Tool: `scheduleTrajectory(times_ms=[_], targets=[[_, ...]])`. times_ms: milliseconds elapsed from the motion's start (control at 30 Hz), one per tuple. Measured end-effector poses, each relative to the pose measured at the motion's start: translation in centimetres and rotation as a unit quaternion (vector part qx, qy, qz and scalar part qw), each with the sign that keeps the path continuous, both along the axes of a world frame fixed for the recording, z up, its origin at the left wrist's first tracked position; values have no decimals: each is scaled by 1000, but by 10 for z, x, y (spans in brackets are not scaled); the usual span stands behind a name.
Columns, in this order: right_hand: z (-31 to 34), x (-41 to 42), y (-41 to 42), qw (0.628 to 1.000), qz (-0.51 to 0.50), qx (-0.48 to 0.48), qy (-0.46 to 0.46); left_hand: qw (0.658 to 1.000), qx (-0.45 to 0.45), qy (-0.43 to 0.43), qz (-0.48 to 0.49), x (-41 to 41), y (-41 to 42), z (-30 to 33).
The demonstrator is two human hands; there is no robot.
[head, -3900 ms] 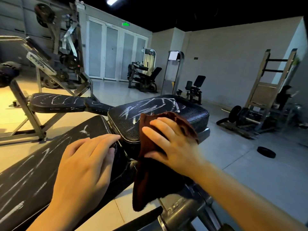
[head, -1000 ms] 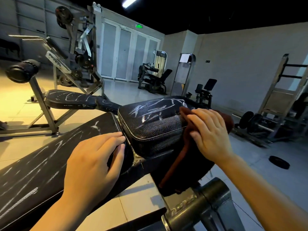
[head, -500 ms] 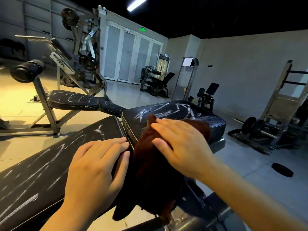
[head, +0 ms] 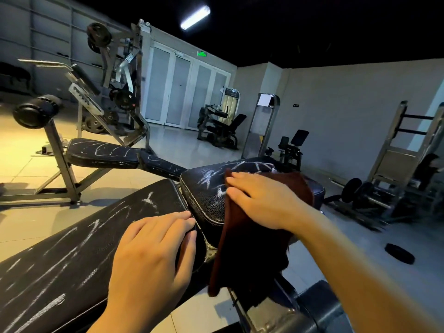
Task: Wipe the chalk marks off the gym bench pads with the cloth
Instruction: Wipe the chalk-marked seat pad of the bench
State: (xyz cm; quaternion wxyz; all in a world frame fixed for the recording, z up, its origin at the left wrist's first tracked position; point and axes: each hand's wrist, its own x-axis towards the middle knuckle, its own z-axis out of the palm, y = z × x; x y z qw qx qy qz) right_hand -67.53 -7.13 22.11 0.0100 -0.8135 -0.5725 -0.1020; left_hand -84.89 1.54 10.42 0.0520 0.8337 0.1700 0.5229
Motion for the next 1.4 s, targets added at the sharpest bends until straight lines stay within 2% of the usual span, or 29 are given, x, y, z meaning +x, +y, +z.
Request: scheduleTrajectory(times_ms=[133, 200, 267, 367, 500, 567, 700, 800, 867, 967, 1067, 1133, 1200, 1333, 1400], targets=[[-13, -16, -8, 995, 96, 4, -22, 1000, -4, 8, -8, -3, 3, -2], [-16, -11, -26, 993, 113, 9, -33, 1000, 3, 4, -8, -3, 4, -4], [-15, 4, -46, 997, 71, 28, -30, 1000, 12, 0, -1, -1, 4, -5], [-1, 39, -61, 997, -42, 56, -38, 1000, 17, -8, 5, 1, 3, -5], [20, 52, -37, 990, -131, 46, 32, 1000, 21, -11, 10, 1, 2, -3], [21, 36, -21, 992, -113, 29, 43, 1000, 19, -9, 10, 1, 2, -3], [6, -14, -2, 999, 7, -7, 49, 1000, 13, -12, 11, 2, 2, -1], [-7, -33, -1, 996, 85, -16, 10, 1000, 8, -2, 12, 0, 2, -1], [-8, -27, -16, 995, 95, -16, -9, 1000, 7, -5, 9, -1, 3, -2], [-2, -4, -43, 999, 49, 0, -13, 1000, 22, -17, 10, 1, 3, -3], [12, 26, -50, 997, -65, 19, -40, 999, 30, -18, 11, 2, 3, -3], [18, 26, -40, 995, -92, 28, -12, 999, 28, -14, 8, 2, 3, -2], [16, 8, -23, 998, -58, 15, 8, 1000, 25, -6, 8, 1, 2, -2], [-3, -42, 6, 997, 72, -19, 26, 999, 23, 20, 15, -1, 2, -1], [-6, -45, 7, 995, 95, -24, 25, 999, 23, 34, 15, -2, 2, -1]])
